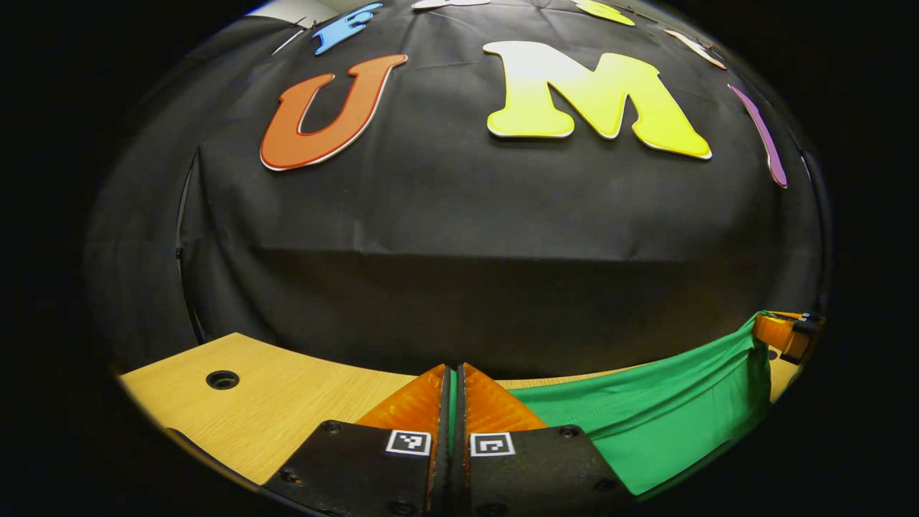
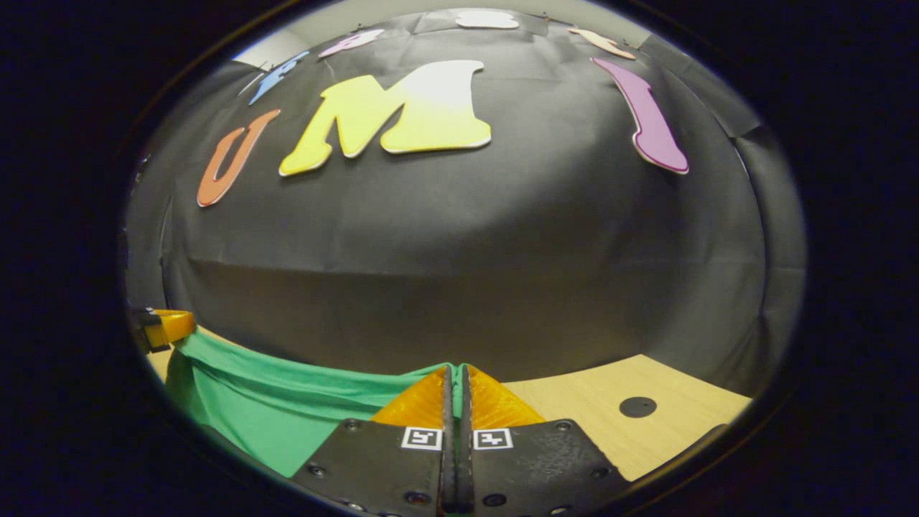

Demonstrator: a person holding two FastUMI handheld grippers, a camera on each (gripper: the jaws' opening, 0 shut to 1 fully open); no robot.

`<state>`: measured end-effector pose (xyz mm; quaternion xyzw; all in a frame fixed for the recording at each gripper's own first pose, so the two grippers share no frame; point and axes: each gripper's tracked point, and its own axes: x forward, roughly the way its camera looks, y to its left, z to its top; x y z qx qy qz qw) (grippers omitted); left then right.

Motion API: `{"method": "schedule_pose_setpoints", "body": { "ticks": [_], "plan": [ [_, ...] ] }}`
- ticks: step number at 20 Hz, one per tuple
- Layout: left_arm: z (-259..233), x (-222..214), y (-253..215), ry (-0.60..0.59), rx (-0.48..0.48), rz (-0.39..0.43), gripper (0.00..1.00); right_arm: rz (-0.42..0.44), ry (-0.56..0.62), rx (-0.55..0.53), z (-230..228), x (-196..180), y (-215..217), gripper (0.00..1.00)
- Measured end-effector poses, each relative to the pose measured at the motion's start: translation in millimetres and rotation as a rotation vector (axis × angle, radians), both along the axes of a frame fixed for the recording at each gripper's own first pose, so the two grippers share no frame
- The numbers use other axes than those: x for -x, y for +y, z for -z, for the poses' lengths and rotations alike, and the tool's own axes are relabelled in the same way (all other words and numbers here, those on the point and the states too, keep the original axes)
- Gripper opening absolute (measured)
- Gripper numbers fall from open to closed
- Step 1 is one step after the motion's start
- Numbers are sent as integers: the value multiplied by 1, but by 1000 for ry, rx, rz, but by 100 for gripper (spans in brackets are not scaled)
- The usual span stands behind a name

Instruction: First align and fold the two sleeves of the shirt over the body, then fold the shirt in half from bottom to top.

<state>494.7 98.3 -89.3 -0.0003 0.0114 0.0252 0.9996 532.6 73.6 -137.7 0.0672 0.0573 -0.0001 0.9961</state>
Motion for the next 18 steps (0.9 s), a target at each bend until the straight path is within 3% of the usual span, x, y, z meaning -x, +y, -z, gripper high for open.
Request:
{"method": "schedule_pose_setpoints", "body": {
  "ticks": [2, 3, 4, 5, 8, 14, 18],
  "plan": [
    [0, -1, -1, -2, -5, -8, 8, 6, 8, 21, 6, -4, -1, 1],
    [0, 0, 4, -5, -16, -31, 10, 15, 19, 26, 10, -5, -2, 10],
    [0, 3, 9, -10, -24, -56, 12, 16, 21, 23, 9, -2, -3, 10],
    [-1, 6, 18, -23, -23, -92, 12, -4, 16, 9, 9, 0, 0, 31],
    [3, 7, 14, -23, 11, -64, 100, -39, -11, -28, 5, 3, 4, 96],
    [-1, 40, 12, -69, -25, -83, 100, -22, -134, 19, -18, 44, -8, 96],
    [-11, 72, 7, -113, -42, -111, 100, 48, -192, -10, -27, 86, -30, 95]
  ]
}}
